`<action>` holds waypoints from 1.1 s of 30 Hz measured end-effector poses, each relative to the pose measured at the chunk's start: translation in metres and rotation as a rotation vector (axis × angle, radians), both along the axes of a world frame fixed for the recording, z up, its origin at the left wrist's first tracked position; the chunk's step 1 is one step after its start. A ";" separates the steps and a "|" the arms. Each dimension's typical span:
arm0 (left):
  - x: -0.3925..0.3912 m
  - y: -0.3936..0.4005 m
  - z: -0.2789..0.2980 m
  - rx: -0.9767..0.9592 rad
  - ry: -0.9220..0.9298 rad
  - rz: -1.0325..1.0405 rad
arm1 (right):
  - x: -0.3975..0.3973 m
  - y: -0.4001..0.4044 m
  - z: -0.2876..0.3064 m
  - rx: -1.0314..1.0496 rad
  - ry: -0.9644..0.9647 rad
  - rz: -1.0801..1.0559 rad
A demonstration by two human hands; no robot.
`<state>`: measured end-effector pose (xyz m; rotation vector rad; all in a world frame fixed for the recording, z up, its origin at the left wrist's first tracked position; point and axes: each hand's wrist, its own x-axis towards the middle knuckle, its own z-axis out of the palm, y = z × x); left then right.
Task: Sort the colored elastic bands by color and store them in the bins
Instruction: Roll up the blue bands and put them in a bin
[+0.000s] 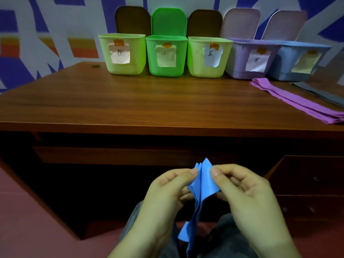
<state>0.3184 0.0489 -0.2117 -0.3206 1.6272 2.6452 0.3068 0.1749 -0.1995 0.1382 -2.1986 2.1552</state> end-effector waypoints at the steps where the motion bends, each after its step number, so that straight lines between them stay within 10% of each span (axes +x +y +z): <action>1: -0.001 0.001 -0.001 0.005 -0.005 -0.002 | -0.001 0.001 0.000 0.030 0.013 0.003; 19: -0.012 -0.002 -0.010 0.127 -0.188 -0.042 | -0.029 0.019 -0.008 0.453 0.269 -0.195; 33: -0.015 0.002 -0.014 0.089 -0.136 -0.106 | -0.019 -0.002 -0.024 0.370 0.319 -0.088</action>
